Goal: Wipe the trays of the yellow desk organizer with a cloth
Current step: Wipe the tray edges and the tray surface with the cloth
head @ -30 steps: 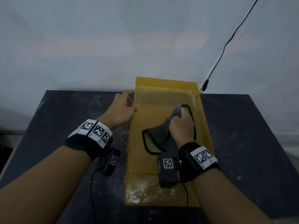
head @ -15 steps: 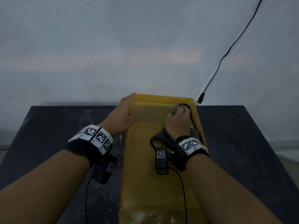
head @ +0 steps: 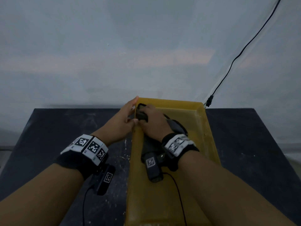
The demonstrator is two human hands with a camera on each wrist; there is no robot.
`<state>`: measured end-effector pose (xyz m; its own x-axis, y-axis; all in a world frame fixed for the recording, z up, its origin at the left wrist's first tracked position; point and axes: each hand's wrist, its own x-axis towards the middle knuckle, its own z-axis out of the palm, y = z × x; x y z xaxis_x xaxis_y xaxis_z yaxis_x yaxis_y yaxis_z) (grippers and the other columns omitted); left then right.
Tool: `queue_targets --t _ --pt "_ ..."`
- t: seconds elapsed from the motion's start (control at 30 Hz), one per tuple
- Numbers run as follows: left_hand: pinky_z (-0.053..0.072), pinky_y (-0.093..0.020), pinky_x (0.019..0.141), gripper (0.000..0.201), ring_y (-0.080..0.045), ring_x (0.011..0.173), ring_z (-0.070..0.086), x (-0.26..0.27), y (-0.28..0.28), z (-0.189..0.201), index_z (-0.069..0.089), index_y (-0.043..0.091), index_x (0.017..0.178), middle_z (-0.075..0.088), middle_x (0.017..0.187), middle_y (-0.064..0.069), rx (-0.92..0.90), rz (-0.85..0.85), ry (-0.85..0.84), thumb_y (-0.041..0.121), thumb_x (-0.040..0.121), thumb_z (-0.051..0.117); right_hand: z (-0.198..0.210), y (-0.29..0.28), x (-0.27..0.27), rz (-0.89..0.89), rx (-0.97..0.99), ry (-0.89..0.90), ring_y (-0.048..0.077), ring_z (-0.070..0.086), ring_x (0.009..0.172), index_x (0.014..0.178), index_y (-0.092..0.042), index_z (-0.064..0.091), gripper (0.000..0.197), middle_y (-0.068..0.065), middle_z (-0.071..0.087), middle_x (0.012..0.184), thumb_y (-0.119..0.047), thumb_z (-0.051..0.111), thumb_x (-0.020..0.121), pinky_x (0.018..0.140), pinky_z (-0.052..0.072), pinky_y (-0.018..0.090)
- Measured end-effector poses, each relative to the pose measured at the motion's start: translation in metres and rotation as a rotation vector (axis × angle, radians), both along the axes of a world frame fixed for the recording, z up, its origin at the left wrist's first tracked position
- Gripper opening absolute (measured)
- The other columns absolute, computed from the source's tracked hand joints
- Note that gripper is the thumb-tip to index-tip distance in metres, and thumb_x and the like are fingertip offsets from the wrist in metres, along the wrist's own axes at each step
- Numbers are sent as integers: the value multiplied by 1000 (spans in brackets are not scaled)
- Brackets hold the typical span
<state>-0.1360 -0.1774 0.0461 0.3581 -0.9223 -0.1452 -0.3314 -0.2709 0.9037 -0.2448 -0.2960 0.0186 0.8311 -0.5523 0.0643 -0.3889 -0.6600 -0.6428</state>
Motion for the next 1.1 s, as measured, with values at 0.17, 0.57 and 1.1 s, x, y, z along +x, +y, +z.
queue_targets --t 0.17,0.57,1.1 --pt "29 -31 116 75 -9 147 21 -2 3 0 11 41 154 21 162 4 -7 -8 5 6 100 48 -5 -7 -7 32 -47 26 30 50 124 132 0 61 45 15 56 135 3 52 88 108 39 38" --pt "26 -35 118 74 -10 149 16 -8 4 3 6 37 156 18 161 7 -1 11 54 4 102 44 3 -3 -9 73 28 78 29 42 138 143 -2 49 54 14 46 150 4 52 90 115 28 29" --pt "27 -33 117 74 -14 149 17 -6 5 0 7 39 155 14 164 2 5 11 82 4 102 44 2 3 -7 143 20 75 22 46 85 95 -8 51 20 5 52 97 6 56 81 70 32 31"
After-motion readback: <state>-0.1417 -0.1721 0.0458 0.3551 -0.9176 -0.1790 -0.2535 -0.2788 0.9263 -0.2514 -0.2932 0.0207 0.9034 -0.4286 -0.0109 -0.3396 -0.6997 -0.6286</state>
